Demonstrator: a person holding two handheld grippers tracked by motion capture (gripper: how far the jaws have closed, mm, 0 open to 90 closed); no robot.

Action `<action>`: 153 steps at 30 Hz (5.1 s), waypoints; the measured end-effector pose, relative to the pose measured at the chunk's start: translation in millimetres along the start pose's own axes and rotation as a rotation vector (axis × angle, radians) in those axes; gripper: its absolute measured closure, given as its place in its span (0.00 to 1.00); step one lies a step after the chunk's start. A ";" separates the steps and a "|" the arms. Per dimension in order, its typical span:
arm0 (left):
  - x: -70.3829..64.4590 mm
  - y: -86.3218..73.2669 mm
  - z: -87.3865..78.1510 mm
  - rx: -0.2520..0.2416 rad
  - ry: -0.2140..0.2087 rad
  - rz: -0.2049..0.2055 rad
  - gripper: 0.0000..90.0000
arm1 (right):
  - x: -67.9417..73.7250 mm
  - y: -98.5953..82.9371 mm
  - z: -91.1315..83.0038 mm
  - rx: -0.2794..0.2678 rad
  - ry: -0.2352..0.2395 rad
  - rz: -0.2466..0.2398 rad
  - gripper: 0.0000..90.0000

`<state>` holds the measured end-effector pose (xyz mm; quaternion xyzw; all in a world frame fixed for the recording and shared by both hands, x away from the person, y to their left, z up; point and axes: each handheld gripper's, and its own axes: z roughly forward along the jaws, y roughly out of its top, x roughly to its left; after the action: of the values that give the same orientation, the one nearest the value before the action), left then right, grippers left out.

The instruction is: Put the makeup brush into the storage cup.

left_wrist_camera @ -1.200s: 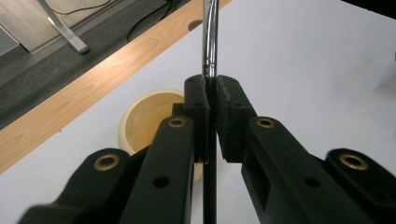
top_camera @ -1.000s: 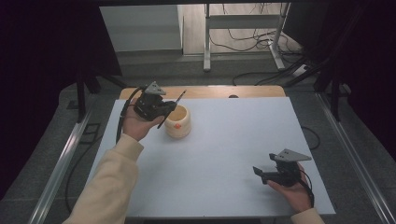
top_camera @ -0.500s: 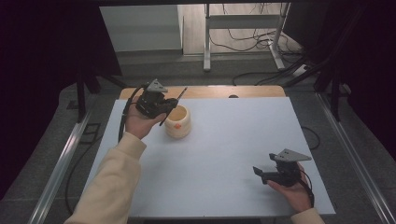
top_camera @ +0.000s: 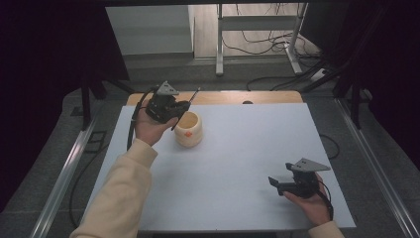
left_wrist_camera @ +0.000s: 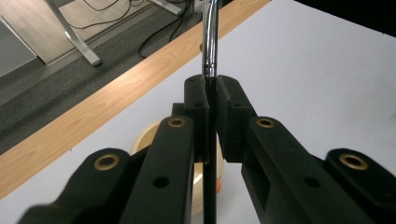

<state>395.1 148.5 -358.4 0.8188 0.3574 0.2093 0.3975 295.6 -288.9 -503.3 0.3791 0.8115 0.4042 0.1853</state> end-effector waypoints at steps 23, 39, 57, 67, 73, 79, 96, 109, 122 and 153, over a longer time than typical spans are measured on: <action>4.9 2.9 14.4 -0.008 -0.003 -0.029 0.93 | -0.4 0.1 0.2 0.000 0.001 0.003 0.15; 5.7 6.5 30.2 -0.008 -0.003 -0.024 0.93 | -0.5 -0.3 0.3 0.001 0.002 0.005 0.15; 7.6 6.3 44.1 -0.015 -0.005 -0.039 0.93 | -1.2 -0.6 0.5 0.001 0.001 0.006 0.16; 10.8 6.9 50.7 -0.034 -0.004 -0.059 0.93 | -1.3 -0.7 0.4 0.002 0.000 0.007 0.16; 13.4 5.0 55.9 -0.035 -0.005 -0.069 0.93 | -1.6 -0.7 0.2 0.001 0.000 0.006 0.16; 15.8 3.6 58.2 -0.047 0.001 -0.074 0.93 | -1.6 -0.9 0.7 0.002 0.000 0.005 0.16; 22.0 -4.7 81.7 -0.045 0.002 -0.098 0.93 | -2.1 -1.3 0.7 0.003 0.000 0.007 0.16; 26.9 -13.6 85.7 -0.053 -0.004 -0.110 0.93 | -1.9 -1.5 0.9 0.005 0.000 0.006 0.16; 29.0 -29.9 94.8 -0.028 0.001 -0.129 0.93 | -2.1 -1.6 1.2 0.006 0.001 0.004 0.16; 26.4 -42.4 87.6 -0.011 -0.044 -0.139 0.09 | -1.2 -1.3 0.9 0.007 0.001 0.001 0.16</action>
<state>449.6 142.6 -443.0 0.7941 0.4035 0.1652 0.4236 296.4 -289.8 -504.9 0.3801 0.8126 0.4019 0.1834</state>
